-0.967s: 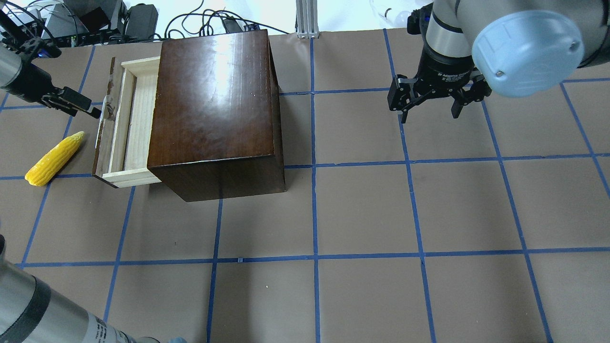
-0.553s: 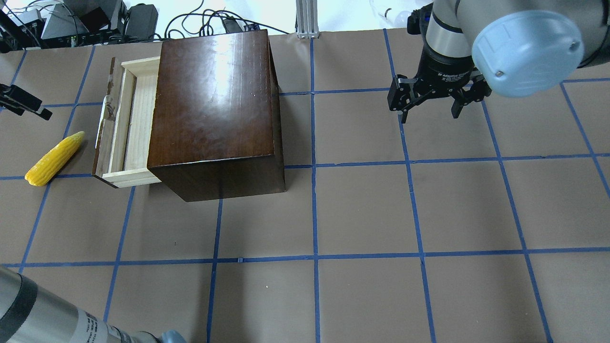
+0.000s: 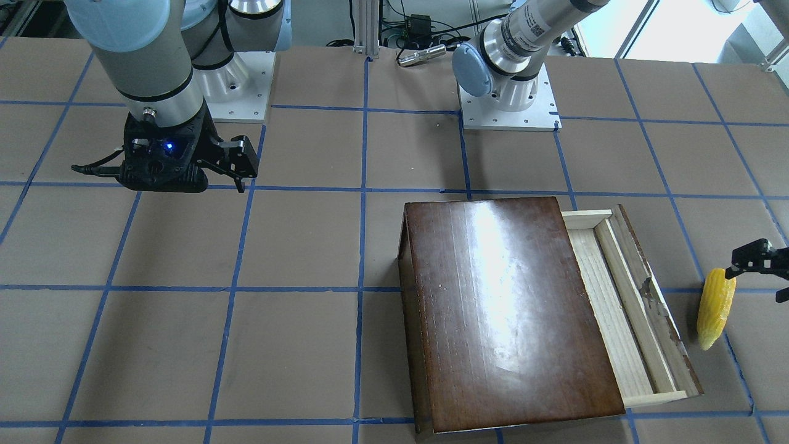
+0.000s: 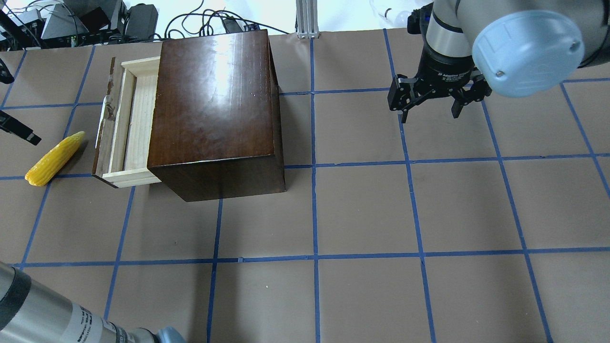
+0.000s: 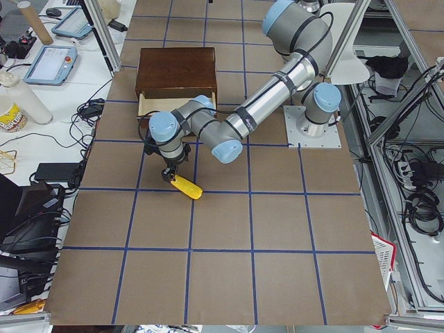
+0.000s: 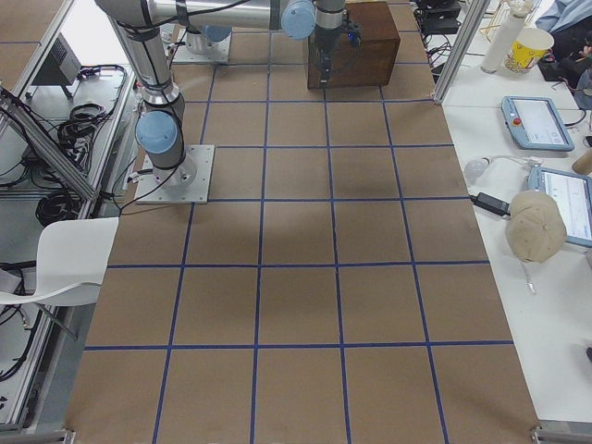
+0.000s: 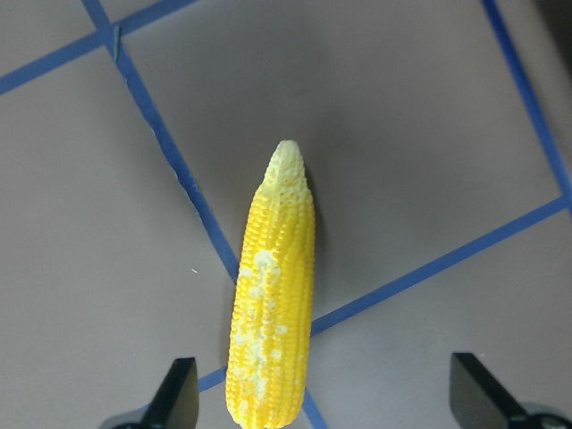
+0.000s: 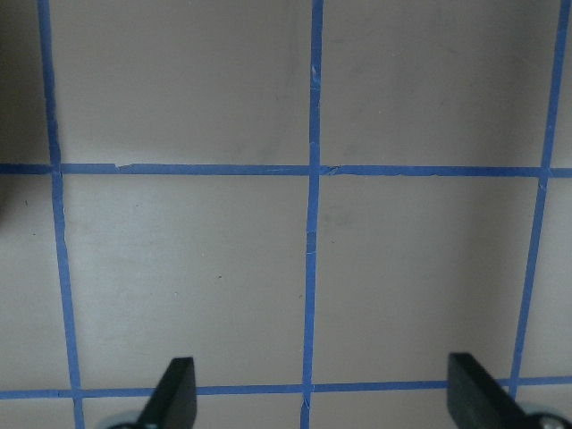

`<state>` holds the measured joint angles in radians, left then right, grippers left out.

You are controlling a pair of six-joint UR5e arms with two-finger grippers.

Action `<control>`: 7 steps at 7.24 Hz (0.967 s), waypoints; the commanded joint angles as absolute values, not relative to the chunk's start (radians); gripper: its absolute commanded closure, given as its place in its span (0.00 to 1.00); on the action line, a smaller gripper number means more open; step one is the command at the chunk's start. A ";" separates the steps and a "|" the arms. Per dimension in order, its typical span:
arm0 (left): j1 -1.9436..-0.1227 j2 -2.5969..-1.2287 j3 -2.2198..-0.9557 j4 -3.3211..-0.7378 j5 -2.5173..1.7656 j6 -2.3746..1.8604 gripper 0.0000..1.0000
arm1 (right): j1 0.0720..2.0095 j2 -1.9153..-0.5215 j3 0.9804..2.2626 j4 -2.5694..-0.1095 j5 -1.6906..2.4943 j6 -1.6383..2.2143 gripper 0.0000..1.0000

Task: Open drawer and put corn inside
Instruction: 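Move the left gripper down over the yellow corn cob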

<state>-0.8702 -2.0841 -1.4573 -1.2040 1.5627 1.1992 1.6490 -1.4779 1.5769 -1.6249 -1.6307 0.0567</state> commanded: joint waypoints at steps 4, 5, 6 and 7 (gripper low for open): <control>-0.862 -2.132 -1.563 -1.080 1.653 1.290 0.00 | 1.649 -1.477 1.577 -1.626 -1.631 0.057 0.00; -0.862 -2.147 -1.565 -1.057 1.681 1.299 0.00 | 1.649 -1.477 1.577 -1.626 -1.631 0.057 0.00; -0.862 -2.161 -1.562 -1.040 1.684 1.304 0.00 | 1.649 -1.477 1.577 -1.626 -1.631 0.057 0.00; -0.862 -2.172 -1.560 -1.031 1.684 1.302 0.00 | 1.649 -1.477 1.577 -1.626 -1.631 0.057 0.00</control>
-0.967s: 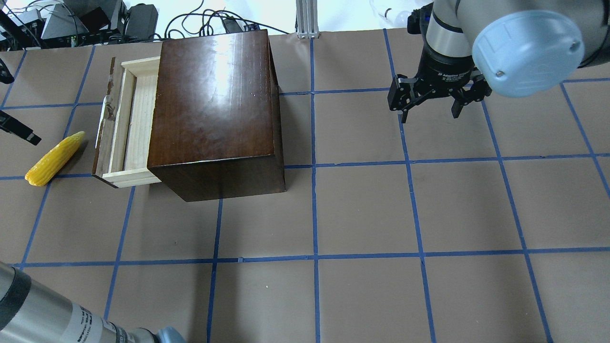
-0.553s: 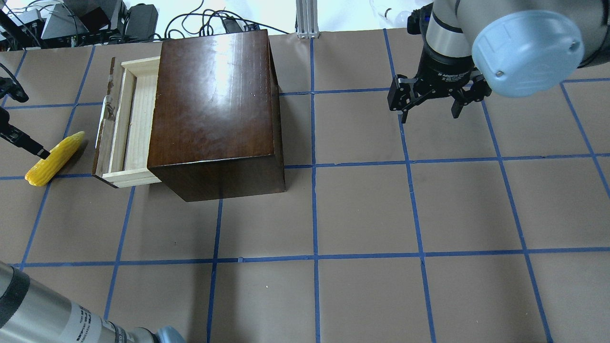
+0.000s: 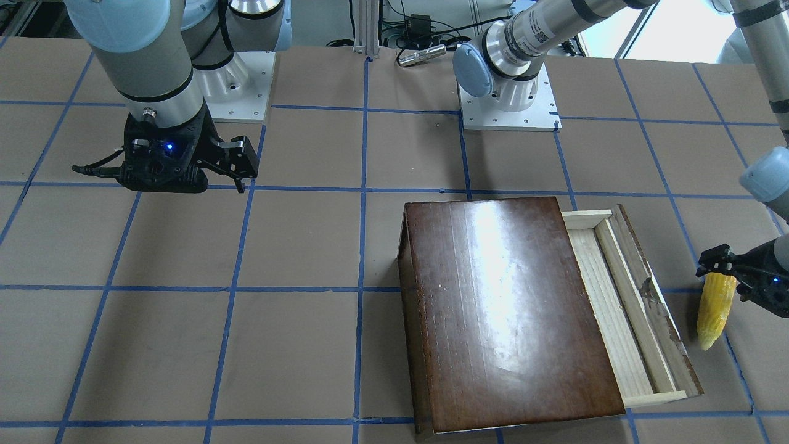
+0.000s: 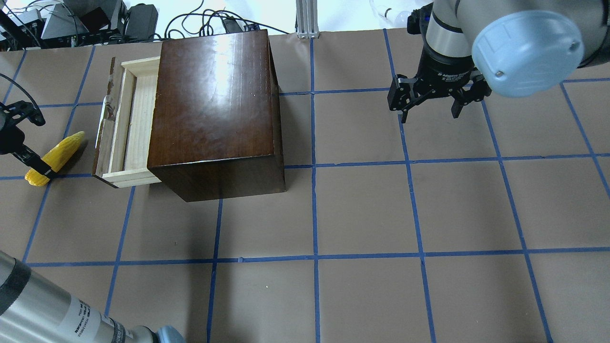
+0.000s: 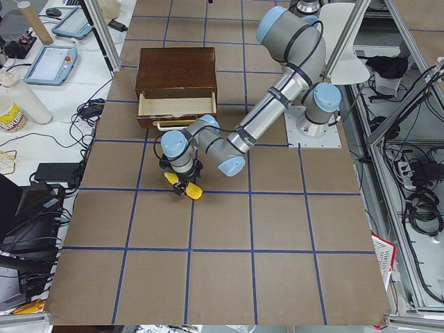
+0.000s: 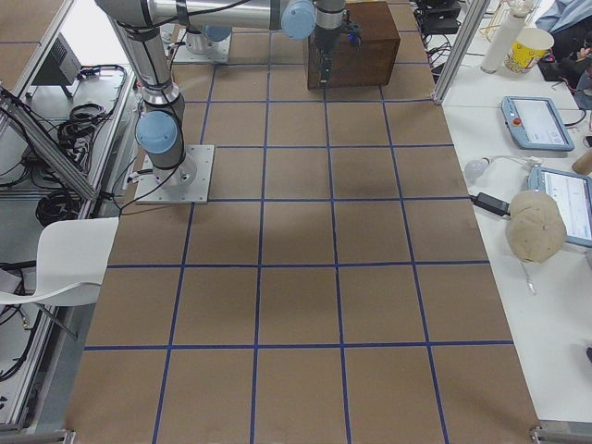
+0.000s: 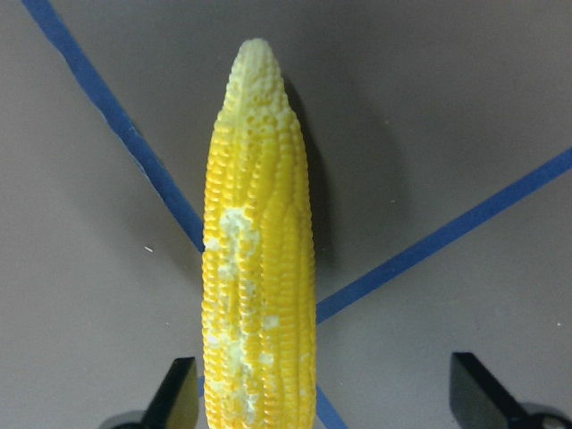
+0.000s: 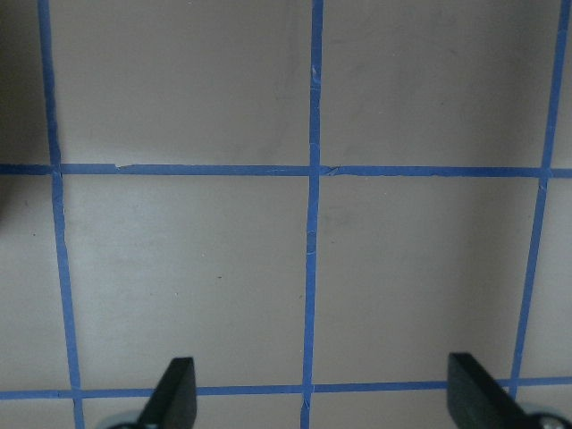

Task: Open drawer and put corn inside
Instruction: 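Grasp the yellow corn cob with the left gripper and lift it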

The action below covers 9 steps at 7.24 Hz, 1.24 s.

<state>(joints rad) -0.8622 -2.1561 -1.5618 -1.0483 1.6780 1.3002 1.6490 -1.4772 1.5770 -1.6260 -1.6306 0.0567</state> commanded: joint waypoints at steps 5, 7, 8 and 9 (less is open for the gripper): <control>-0.864 -2.174 -1.543 -1.032 1.701 1.324 1.00 | 1.649 -1.477 1.577 -1.624 -1.631 0.057 0.00; -0.880 -2.146 -1.504 -1.046 1.695 1.307 1.00 | 1.649 -1.477 1.577 -1.624 -1.631 0.057 0.00; -0.885 -2.128 -1.465 -1.083 1.675 1.295 1.00 | 1.649 -1.479 1.577 -1.626 -1.631 0.057 0.00; -0.893 -2.105 -1.415 -1.168 1.645 1.287 1.00 | 1.649 -1.479 1.577 -1.625 -1.631 0.057 0.00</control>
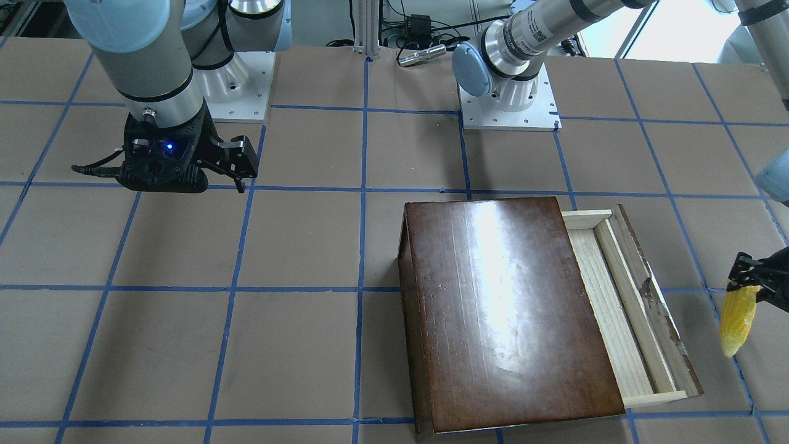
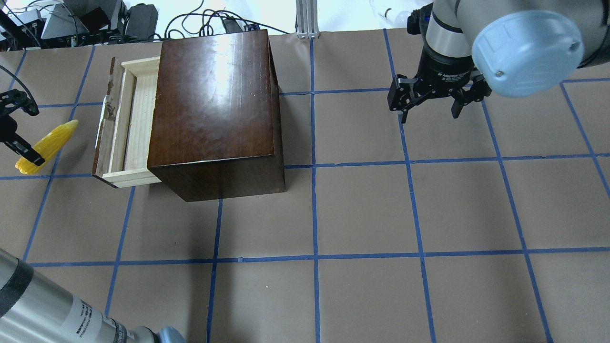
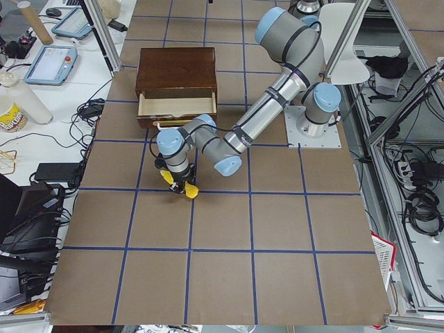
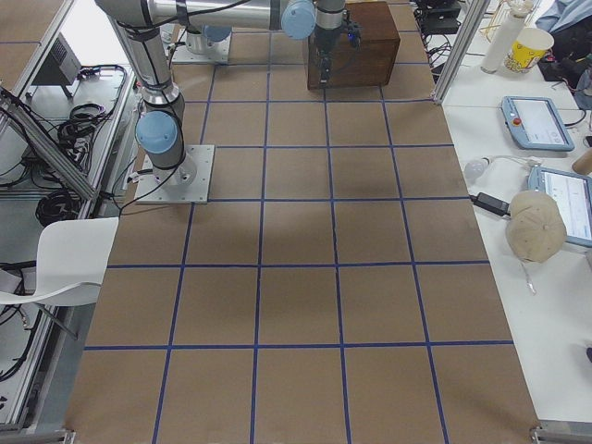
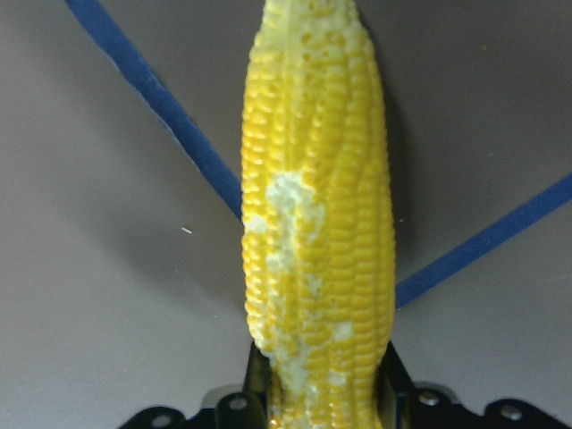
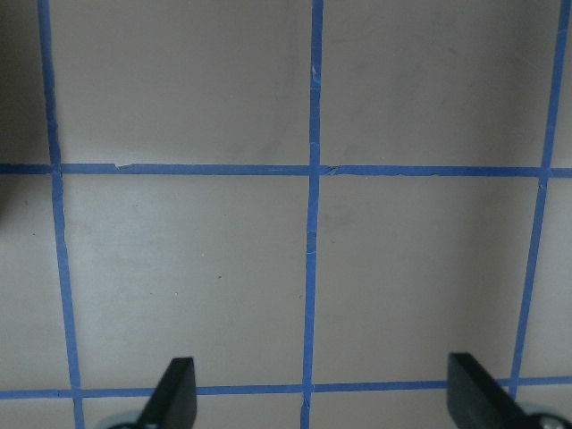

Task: Open drawer and put corn inside
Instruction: 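Grasp the yellow corn cob with the left gripper and lift it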

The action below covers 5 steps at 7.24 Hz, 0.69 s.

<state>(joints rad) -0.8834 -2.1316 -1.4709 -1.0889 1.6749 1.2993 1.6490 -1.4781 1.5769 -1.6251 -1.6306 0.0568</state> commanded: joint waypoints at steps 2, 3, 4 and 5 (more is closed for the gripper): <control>-0.945 -2.045 -1.295 -1.369 1.640 1.089 1.00 | 1.649 -1.477 1.577 -1.626 -1.629 0.057 0.00; -0.971 -2.013 -1.251 -1.467 1.606 0.986 1.00 | 1.649 -1.479 1.577 -1.626 -1.631 0.057 0.00; -0.977 -1.981 -1.220 -1.520 1.579 0.961 1.00 | 1.649 -1.477 1.577 -1.626 -1.628 0.057 0.00; -0.983 -1.961 -1.209 -1.576 1.553 0.883 1.00 | 1.649 -1.479 1.577 -1.625 -1.628 0.057 0.00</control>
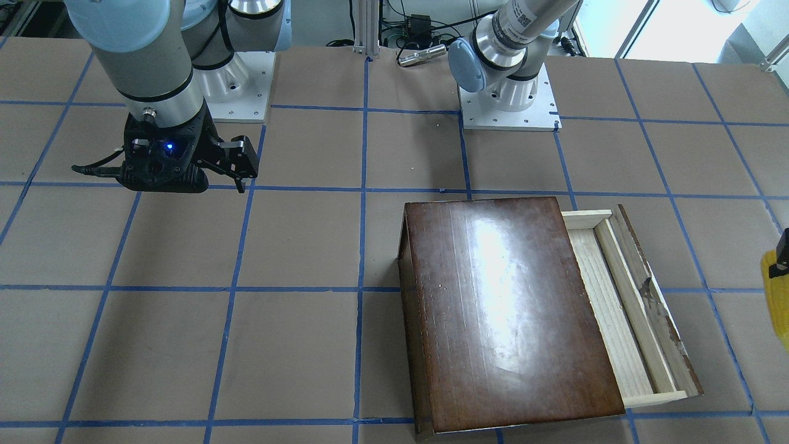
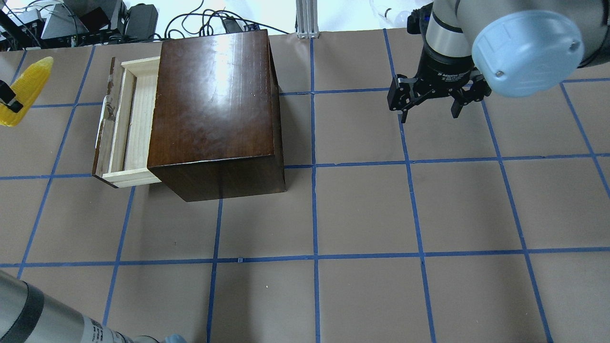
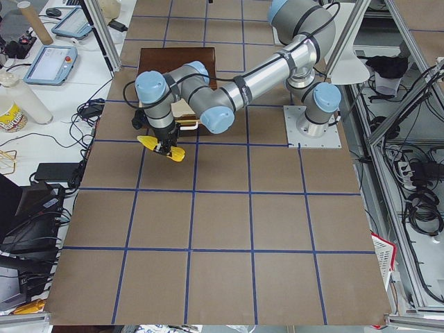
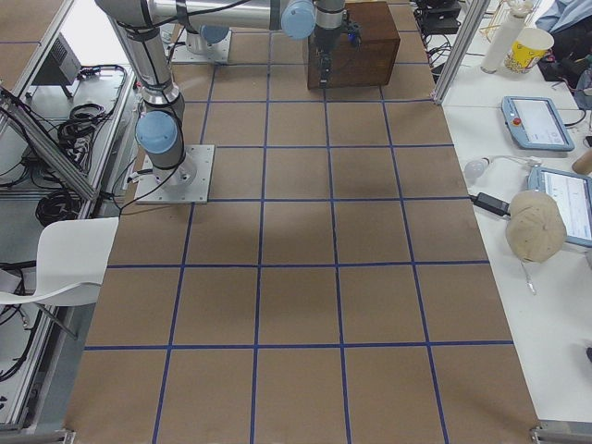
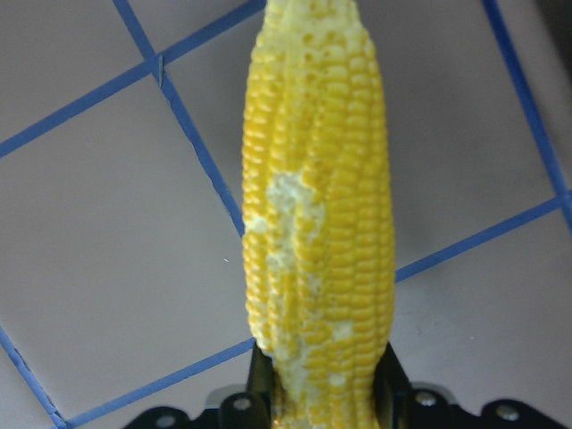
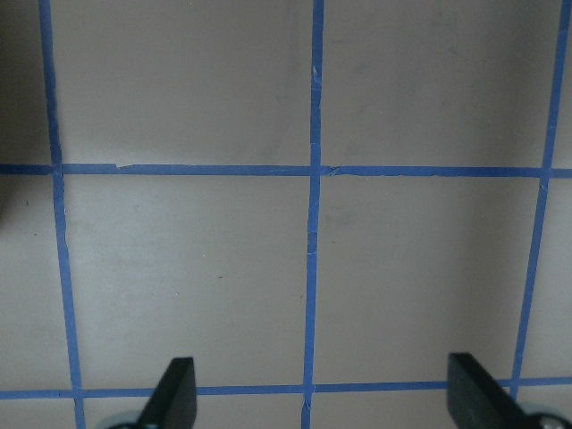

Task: Open drawer and put corn inside
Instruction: 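Carry the corn cob with the left gripper over the open drawer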

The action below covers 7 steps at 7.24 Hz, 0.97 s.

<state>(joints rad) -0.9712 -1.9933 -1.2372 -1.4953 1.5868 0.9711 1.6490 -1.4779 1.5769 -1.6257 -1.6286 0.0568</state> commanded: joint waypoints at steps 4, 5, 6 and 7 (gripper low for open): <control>-1.153 -1.911 -1.216 -1.641 1.532 0.362 1.00 | 1.649 -1.477 1.577 -1.625 -1.628 0.057 0.00; -1.190 -1.911 -1.219 -1.650 1.507 0.274 1.00 | 1.649 -1.477 1.577 -1.624 -1.626 0.057 0.00; -1.219 -1.931 -1.223 -1.651 1.471 0.214 1.00 | 1.649 -1.477 1.577 -1.624 -1.628 0.057 0.00; -1.238 -1.936 -1.239 -1.648 1.450 0.165 1.00 | 1.649 -1.477 1.577 -1.624 -1.628 0.057 0.00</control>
